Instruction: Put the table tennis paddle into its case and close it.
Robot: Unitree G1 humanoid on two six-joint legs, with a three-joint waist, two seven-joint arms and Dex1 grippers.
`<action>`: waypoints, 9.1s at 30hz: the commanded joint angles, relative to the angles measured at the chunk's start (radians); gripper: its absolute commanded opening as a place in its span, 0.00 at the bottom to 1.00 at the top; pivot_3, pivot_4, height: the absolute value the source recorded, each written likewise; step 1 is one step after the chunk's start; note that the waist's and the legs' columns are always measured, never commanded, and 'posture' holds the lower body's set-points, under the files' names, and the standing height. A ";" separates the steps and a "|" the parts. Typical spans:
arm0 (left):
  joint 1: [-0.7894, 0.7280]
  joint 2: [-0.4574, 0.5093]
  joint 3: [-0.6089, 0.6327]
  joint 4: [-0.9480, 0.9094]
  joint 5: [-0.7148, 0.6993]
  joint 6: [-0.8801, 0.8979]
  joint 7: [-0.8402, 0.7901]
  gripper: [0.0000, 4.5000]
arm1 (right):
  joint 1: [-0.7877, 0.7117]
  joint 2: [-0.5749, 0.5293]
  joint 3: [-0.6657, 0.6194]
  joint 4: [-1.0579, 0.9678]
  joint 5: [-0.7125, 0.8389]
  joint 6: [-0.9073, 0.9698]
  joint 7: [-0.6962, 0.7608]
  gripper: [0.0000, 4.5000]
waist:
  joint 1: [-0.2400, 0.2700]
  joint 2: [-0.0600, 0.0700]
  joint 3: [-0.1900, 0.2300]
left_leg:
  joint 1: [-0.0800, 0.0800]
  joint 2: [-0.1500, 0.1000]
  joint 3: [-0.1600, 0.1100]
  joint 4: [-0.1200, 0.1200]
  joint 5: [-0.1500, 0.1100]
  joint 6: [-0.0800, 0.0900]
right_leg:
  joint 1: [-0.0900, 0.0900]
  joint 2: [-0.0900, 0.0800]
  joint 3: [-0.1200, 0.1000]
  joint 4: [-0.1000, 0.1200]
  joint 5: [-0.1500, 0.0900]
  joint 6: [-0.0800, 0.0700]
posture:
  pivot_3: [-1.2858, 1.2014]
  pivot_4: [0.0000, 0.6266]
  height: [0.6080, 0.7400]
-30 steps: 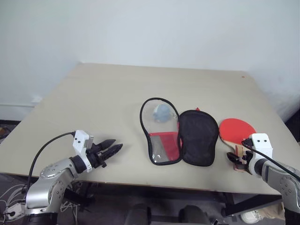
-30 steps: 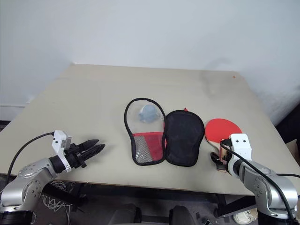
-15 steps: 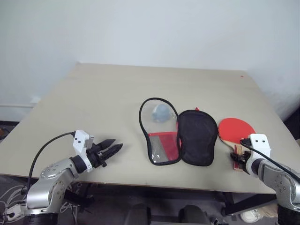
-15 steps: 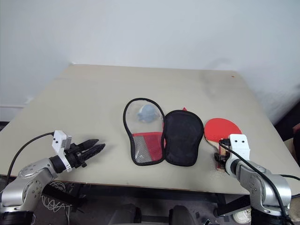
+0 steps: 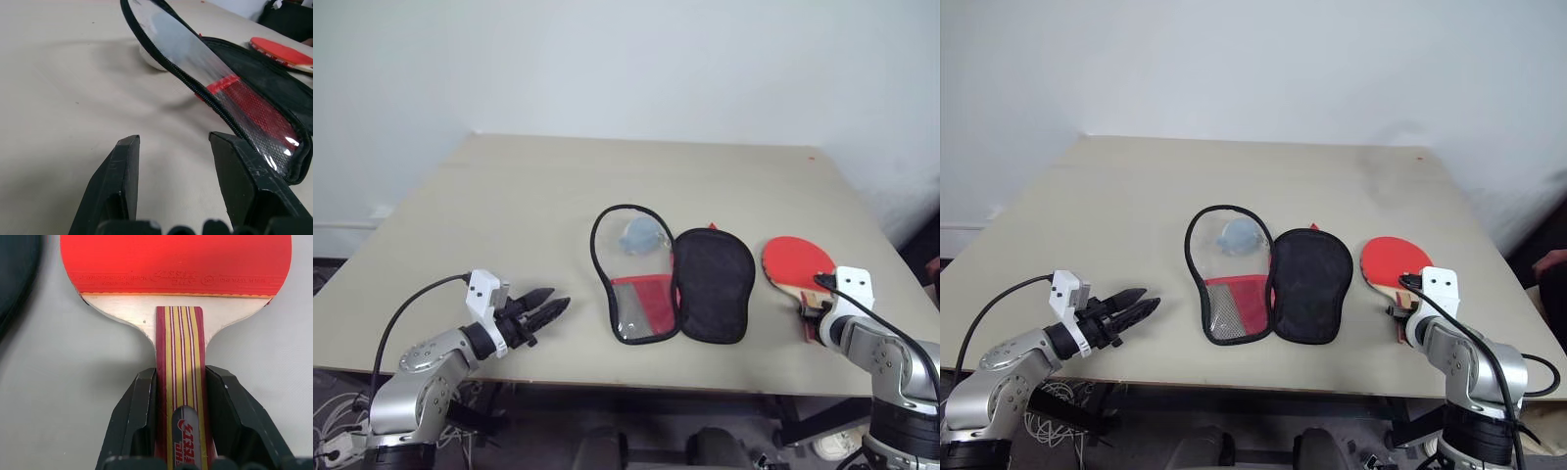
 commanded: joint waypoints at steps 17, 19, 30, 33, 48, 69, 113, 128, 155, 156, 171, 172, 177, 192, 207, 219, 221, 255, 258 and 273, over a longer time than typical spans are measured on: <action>0.020 -0.005 0.015 -0.047 -0.012 -0.028 -0.004 0.52 | -0.097 -0.015 0.160 -0.186 0.158 0.106 0.214 0.26 | 0.000 0.002 -0.001 | -0.010 0.002 0.004 0.006 0.000 0.000 | -0.006 0.007 -0.001 0.000 0.005 0.001 | 0.52 0.00 0.88; 0.024 -0.005 0.016 -0.048 -0.013 -0.030 -0.004 0.52 | -0.096 -0.012 0.177 -0.197 0.161 0.126 0.217 0.26 | -0.001 0.003 -0.001 | -0.010 0.003 0.005 0.006 0.000 0.000 | -0.007 0.007 -0.002 0.000 0.006 0.000 | 0.52 0.00 0.88; 0.033 -0.011 0.009 -0.041 -0.013 -0.040 -0.006 0.52 | -0.159 0.054 0.192 -0.201 0.148 0.259 0.202 0.26 | -0.001 0.002 -0.001 | -0.010 0.005 0.008 0.005 0.000 -0.001 | -0.008 0.007 -0.002 0.000 0.008 -0.001 | 0.52 0.00 0.88; 0.030 -0.012 0.005 -0.037 -0.011 -0.042 -0.008 0.52 | -0.209 0.093 0.172 -0.162 0.142 0.265 0.162 0.26 | -0.001 0.002 -0.001 | -0.010 0.006 0.009 0.006 0.000 0.000 | -0.009 0.008 -0.002 0.000 0.008 -0.001 | 0.52 0.00 0.88; 0.021 -0.017 0.000 -0.023 -0.003 -0.052 -0.011 0.52 | -0.320 0.271 0.106 -0.039 0.233 0.265 -0.158 0.26 | -0.001 0.003 -0.001 | -0.012 0.011 0.016 0.006 0.000 0.000 | -0.014 0.008 -0.002 0.001 0.016 -0.006 | 0.52 0.00 0.88; 0.021 -0.021 -0.002 -0.009 0.001 -0.062 -0.016 0.52 | -0.213 0.107 0.092 -0.032 0.978 0.265 -0.699 0.26 | -0.002 0.002 -0.001 | -0.012 0.013 0.017 0.006 0.002 0.004 | -0.014 0.009 -0.002 0.001 0.014 -0.004 | 0.52 0.00 0.88; 0.007 -0.031 -0.017 -0.040 -0.010 -0.036 0.018 0.52 | -0.272 -0.150 0.618 0.128 1.712 -0.436 -1.311 0.41 | -0.023 0.001 -0.002 | -0.012 0.019 0.021 0.003 0.003 0.005 | -0.012 0.008 -0.001 -0.014 0.027 -0.006 | 0.52 0.00 0.88; -0.002 -0.025 -0.015 -0.037 -0.008 -0.038 0.022 0.52 | -0.485 -0.439 0.617 0.177 1.446 -0.149 -0.666 1.00 | -0.022 0.001 -0.001 | -0.012 0.018 0.022 0.003 0.005 0.008 | -0.013 0.008 -0.001 -0.014 0.025 -0.003 | 0.52 0.00 0.88; -0.324 -0.137 -0.177 0.195 0.093 0.175 0.152 0.00 | -0.241 -0.622 0.547 0.161 0.249 -0.944 0.794 1.00 | 0.003 -0.001 -0.001 | -0.012 0.016 0.022 0.010 0.003 0.004 | -0.009 0.009 -0.004 -0.014 0.027 0.002 | 0.52 0.00 0.88; -0.330 -0.148 -0.185 0.183 0.079 0.206 0.149 0.00 | -0.241 -0.615 0.540 0.155 0.247 -0.936 0.799 1.00 | 0.003 -0.001 -0.002 | -0.012 0.016 0.022 0.010 0.003 0.004 | -0.007 0.009 -0.004 -0.014 0.027 0.002 | 0.52 0.00 0.88; -0.414 -0.303 -0.407 -0.072 -0.131 0.525 0.104 0.00 | -0.263 -0.635 0.450 0.210 0.208 -0.936 0.971 1.00 | 0.003 -0.001 -0.001 | -0.010 0.014 0.019 0.014 0.003 0.005 | -0.003 0.009 -0.004 -0.014 0.028 0.003 | 0.52 0.00 0.88; -0.419 -0.310 -0.411 -0.059 -0.123 0.517 0.112 0.00 | -0.271 -0.637 0.447 0.224 0.197 -0.942 0.978 1.00 | 0.002 -0.001 -0.001 | -0.010 0.014 0.019 0.015 0.003 0.005 | -0.003 0.009 -0.004 -0.014 0.028 0.003 | 0.52 0.00 0.88; -0.418 -0.315 -0.385 -0.037 -0.102 0.496 0.154 0.00 | -0.287 -0.638 0.425 0.262 0.164 -0.954 1.010 1.00 | 0.000 -0.001 -0.001 | -0.010 0.014 0.019 0.018 0.003 0.006 | -0.003 0.009 -0.003 -0.014 0.029 0.005 | 0.52 0.00 0.88; -0.349 -0.457 -0.132 0.020 -0.230 0.716 0.395 0.65 | -0.273 -0.581 0.428 0.229 0.144 -0.924 1.020 1.00 | 0.003 -0.001 -0.001 | -0.011 0.013 0.018 0.019 0.003 0.006 | -0.002 0.009 -0.003 -0.014 0.030 0.006 | 0.52 0.00 0.88; -0.393 -0.524 -0.039 0.110 -0.305 0.827 0.455 0.99 | -0.246 -0.547 0.418 0.187 0.149 -0.887 1.003 1.00 | 0.002 -0.001 -0.001 | -0.011 0.013 0.018 0.023 0.003 0.006 | -0.002 0.009 -0.003 -0.013 0.032 0.008 | 0.52 0.00 0.88; -0.462 -0.565 0.073 0.203 -0.379 0.980 0.501 0.99 | -0.228 -0.532 0.420 0.154 0.152 -0.864 1.004 1.00 | 0.002 -0.001 -0.001 | -0.011 0.013 0.017 0.023 0.003 0.006 | -0.001 0.009 -0.003 -0.013 0.032 0.008 | 0.52 0.00 0.88; -0.472 -0.560 0.073 0.211 -0.380 0.994 0.501 0.99 | -0.228 -0.529 0.422 0.153 0.151 -0.862 1.005 1.00 | 0.002 -0.001 -0.001 | -0.011 0.013 0.017 0.023 0.003 0.006 | -0.001 0.009 -0.003 -0.013 0.032 0.008 | 0.52 0.00 0.88; -0.537 -0.608 0.050 0.291 -0.301 1.054 0.545 0.99 | -0.211 -0.497 0.417 0.100 0.157 -0.805 0.986 1.00 | 0.003 -0.001 -0.001 | -0.011 0.013 0.017 0.024 0.003 0.005 | -0.001 0.008 -0.003 -0.013 0.032 0.008 | 0.52 0.00 0.88; -0.539 -0.622 0.054 0.295 -0.302 1.056 0.550 0.99 | -0.211 -0.495 0.418 0.098 0.158 -0.802 0.983 1.00 | 0.004 -0.001 -0.001 | -0.011 0.012 0.017 0.024 0.003 0.005 | -0.001 0.008 -0.003 -0.014 0.032 0.008 | 0.52 0.00 0.88; -0.562 -0.704 0.105 0.317 -0.301 1.075 0.589 0.99 | -0.214 -0.481 0.418 0.095 0.160 -0.786 0.968 1.00 | 0.004 -0.001 -0.001 | -0.011 0.011 0.016 0.023 0.003 0.005 | -0.001 0.008 -0.003 -0.014 0.032 0.008 | 0.52 0.00 0.88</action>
